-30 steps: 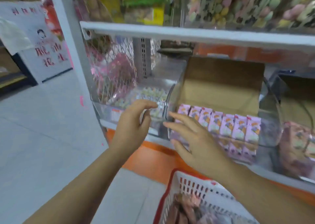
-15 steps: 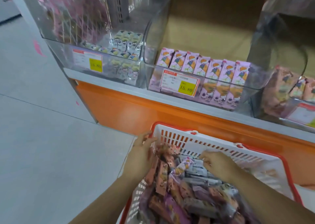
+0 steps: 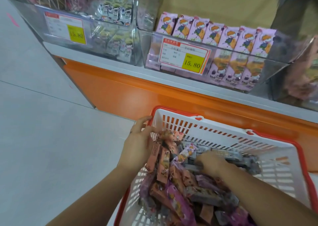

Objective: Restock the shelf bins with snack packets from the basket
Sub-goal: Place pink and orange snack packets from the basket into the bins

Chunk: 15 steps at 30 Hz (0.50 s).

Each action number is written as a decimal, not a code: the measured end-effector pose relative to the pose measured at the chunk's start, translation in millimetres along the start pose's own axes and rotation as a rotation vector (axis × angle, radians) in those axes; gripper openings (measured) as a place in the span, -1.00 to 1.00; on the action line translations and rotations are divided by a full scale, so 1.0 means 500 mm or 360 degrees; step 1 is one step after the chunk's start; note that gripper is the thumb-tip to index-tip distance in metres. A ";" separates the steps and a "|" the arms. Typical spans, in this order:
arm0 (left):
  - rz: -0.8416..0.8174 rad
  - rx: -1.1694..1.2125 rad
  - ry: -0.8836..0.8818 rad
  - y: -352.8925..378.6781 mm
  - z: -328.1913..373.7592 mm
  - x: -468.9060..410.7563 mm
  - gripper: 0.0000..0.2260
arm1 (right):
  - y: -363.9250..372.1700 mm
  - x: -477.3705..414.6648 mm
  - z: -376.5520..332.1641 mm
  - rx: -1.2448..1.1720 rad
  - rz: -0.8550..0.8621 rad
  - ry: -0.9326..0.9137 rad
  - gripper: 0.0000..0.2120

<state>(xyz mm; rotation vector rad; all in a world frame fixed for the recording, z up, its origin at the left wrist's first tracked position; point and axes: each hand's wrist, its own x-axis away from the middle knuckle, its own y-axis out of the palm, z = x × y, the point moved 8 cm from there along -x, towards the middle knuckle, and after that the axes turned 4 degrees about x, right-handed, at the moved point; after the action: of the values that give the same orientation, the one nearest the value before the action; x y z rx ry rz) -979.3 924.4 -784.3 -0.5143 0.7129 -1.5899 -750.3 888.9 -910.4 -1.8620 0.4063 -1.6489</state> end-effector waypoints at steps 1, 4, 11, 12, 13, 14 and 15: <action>0.0000 -0.0008 0.0001 0.001 0.001 -0.001 -0.78 | -0.001 0.003 -0.001 0.0002 -0.0009 0.0003 -0.75; -0.0001 -0.0031 0.0001 0.003 0.000 -0.002 -0.79 | -0.022 0.017 0.003 -0.0105 0.0022 0.0014 -0.80; -0.0035 -0.0128 0.0025 0.006 0.002 0.003 -0.73 | -0.185 0.142 -0.039 -0.0486 0.0166 -0.0189 -0.79; -0.0052 -0.0119 0.0015 0.005 0.002 0.004 -0.72 | -0.210 0.169 -0.054 -0.0497 0.0218 -0.0236 -0.76; -0.0069 -0.0089 -0.0004 0.002 0.004 0.005 -0.71 | -0.233 0.195 -0.067 -0.0502 0.0276 -0.0282 -0.75; -0.0085 -0.0033 -0.0031 -0.004 0.007 0.007 -0.71 | -0.256 0.223 -0.080 -0.0514 0.0340 -0.0337 -0.78; -0.0083 0.0056 -0.0051 -0.014 0.014 0.010 -0.70 | -0.280 0.254 -0.096 -0.0543 0.0400 -0.0395 -0.82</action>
<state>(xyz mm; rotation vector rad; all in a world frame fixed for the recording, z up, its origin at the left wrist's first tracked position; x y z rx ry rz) -980.4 919.0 -774.8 -0.5355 0.6507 -1.6364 -797.5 909.1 -722.3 -2.1281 0.8176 -1.2207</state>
